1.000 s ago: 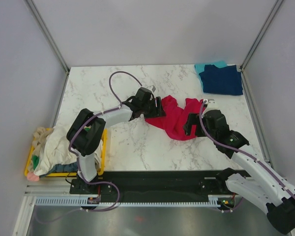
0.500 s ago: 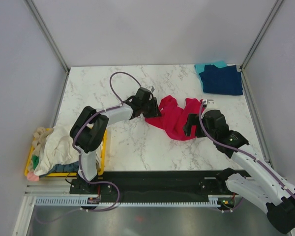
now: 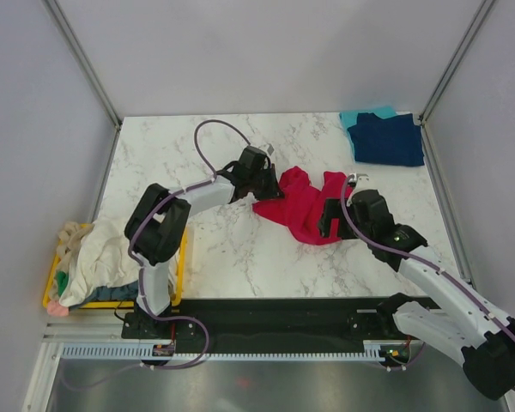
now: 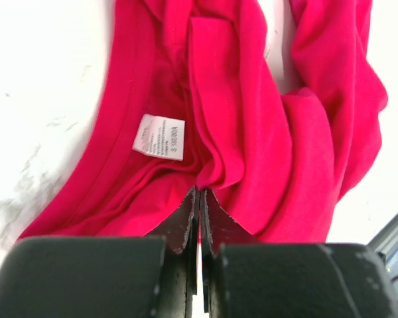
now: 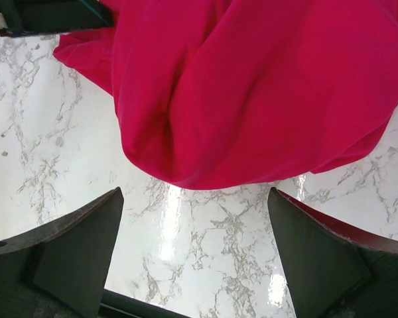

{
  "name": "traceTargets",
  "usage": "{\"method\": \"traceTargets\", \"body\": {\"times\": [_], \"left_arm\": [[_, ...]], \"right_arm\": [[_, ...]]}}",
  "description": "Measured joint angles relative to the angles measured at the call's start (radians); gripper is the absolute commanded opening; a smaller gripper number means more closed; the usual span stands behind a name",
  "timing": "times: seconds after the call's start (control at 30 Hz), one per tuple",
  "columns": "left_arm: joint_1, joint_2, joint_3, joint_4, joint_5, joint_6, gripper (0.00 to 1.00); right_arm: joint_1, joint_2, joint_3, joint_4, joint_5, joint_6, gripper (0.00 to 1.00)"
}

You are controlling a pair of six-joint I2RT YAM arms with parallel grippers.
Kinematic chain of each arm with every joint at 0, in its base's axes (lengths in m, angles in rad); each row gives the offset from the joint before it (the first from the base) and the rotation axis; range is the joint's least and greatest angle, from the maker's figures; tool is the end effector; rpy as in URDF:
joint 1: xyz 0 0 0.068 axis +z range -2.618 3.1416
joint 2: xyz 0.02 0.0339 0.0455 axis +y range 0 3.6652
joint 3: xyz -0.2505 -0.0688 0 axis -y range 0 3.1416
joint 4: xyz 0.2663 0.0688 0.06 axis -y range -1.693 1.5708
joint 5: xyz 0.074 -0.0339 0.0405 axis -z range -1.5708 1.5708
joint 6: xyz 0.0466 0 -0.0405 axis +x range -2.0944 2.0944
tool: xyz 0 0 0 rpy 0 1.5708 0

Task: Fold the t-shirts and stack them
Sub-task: Flatten the tshirt out

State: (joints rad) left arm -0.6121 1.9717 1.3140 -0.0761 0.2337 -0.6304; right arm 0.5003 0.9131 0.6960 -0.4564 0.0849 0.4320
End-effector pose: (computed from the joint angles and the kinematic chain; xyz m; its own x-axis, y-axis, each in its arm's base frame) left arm 0.3652 -0.2696 0.1489 -0.8552 -0.1002 -0.5085 0.2421 0.7902 -0.5630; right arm 0.2072 0.1088 0.2379 -0.6728 0.1077 -0.7320 -0.1521 0.9481 0.2792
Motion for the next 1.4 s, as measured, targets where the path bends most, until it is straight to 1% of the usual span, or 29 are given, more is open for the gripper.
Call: {"method": "traceTargets", "body": {"times": [0.1,0.17,0.23,0.3,0.43,0.5,0.57,0.63,0.7,0.83,0.9,1.0,1.07,1.2,1.3,1.37,1.4], "left_arm": [[0.000,-0.053,0.037,-0.100,-0.046,0.004,0.02],[-0.001,-0.138,0.060,-0.195,-0.093,0.016,0.02],[-0.003,-0.267,0.074,-0.270,-0.149,0.029,0.02],[-0.005,-0.455,0.085,-0.339,-0.215,0.049,0.02],[-0.004,-0.780,0.084,-0.408,-0.319,0.080,0.04],[0.000,-0.893,0.048,-0.423,-0.347,0.087,0.04],[0.000,-0.958,-0.016,-0.429,-0.367,0.090,0.03],[0.000,-0.965,-0.111,-0.463,-0.376,0.092,0.02],[0.001,-0.937,-0.208,-0.507,-0.382,0.093,0.02],[0.000,-0.875,-0.327,-0.609,-0.382,0.100,0.02],[0.001,-0.881,-0.334,-0.640,-0.388,0.108,0.02],[0.006,-0.908,-0.328,-0.639,-0.401,0.126,0.02],[0.009,-0.925,-0.324,-0.640,-0.415,0.136,0.02],[0.018,-0.967,-0.323,-0.645,-0.430,0.152,0.02],[0.027,-1.010,-0.323,-0.663,-0.447,0.163,0.02],[0.034,-1.037,-0.323,-0.678,-0.458,0.169,0.02],[0.037,-1.053,-0.323,-0.689,-0.466,0.173,0.02]], "right_arm": [[0.000,0.066,0.000,0.027,-0.001,0.015,0.98],[0.000,0.119,0.000,0.047,0.000,0.027,0.98],[0.000,0.182,0.000,0.065,0.002,0.042,0.98],[0.000,0.230,0.000,0.082,0.002,0.054,0.98],[0.000,0.300,0.001,0.116,-0.002,0.073,0.98],[0.000,0.323,0.001,0.142,-0.012,0.084,0.98],[0.000,0.342,0.000,0.173,-0.038,0.097,0.98],[-0.002,0.365,-0.003,0.229,-0.094,0.110,0.98],[-0.001,0.383,-0.017,0.296,-0.152,0.130,0.98],[0.025,0.427,-0.046,0.426,-0.250,0.167,0.98],[0.063,0.474,-0.035,0.481,-0.276,0.175,0.98],[0.129,0.573,0.022,0.532,-0.304,0.183,0.98],[0.162,0.651,0.076,0.575,-0.324,0.193,0.98],[0.182,0.830,0.217,0.646,-0.369,0.217,0.96],[0.184,0.951,0.321,0.686,-0.397,0.235,0.92],[0.189,1.022,0.391,0.693,-0.411,0.245,0.79],[0.193,1.050,0.418,0.696,-0.416,0.248,0.74]]}}
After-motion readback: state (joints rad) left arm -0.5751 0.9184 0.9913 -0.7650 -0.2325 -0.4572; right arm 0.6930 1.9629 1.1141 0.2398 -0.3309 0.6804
